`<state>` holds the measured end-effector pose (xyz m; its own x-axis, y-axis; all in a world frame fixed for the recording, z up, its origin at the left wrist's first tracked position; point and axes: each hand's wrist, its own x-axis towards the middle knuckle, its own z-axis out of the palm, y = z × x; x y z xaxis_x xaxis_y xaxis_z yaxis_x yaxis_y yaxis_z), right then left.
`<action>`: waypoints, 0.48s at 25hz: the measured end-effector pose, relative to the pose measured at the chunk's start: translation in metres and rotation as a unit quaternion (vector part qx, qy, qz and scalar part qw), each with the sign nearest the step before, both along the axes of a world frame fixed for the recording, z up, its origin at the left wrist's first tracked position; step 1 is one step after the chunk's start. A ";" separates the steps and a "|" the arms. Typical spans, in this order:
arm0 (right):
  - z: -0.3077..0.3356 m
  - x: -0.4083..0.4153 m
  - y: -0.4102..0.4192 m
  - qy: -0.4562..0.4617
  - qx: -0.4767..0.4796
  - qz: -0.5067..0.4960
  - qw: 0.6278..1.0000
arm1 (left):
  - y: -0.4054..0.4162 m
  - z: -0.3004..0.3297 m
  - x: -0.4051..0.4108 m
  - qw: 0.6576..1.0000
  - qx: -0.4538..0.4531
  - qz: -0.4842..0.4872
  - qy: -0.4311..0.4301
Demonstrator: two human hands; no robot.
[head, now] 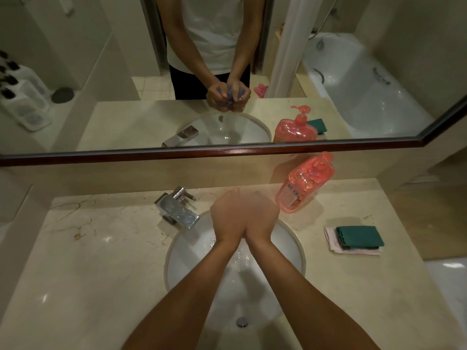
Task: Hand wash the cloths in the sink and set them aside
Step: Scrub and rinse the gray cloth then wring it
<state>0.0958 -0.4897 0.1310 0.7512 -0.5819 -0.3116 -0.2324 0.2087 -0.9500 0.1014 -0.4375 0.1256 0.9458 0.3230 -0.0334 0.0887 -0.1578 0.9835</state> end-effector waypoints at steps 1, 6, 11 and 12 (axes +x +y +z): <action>-0.004 0.000 -0.002 0.001 -0.003 0.000 1.000 | 0.000 -0.003 -0.001 1.000 0.011 -0.007 -0.003; -0.015 -0.004 -0.010 -0.019 -0.053 0.021 0.998 | -0.005 -0.009 -0.004 0.999 0.033 -0.021 0.006; -0.004 -0.007 -0.021 -0.089 -0.105 0.057 0.989 | -0.008 0.000 -0.009 0.994 -0.092 -0.044 0.041; 0.002 -0.006 -0.023 -0.101 -0.108 0.059 0.987 | -0.007 0.004 -0.008 0.985 -0.144 -0.061 0.069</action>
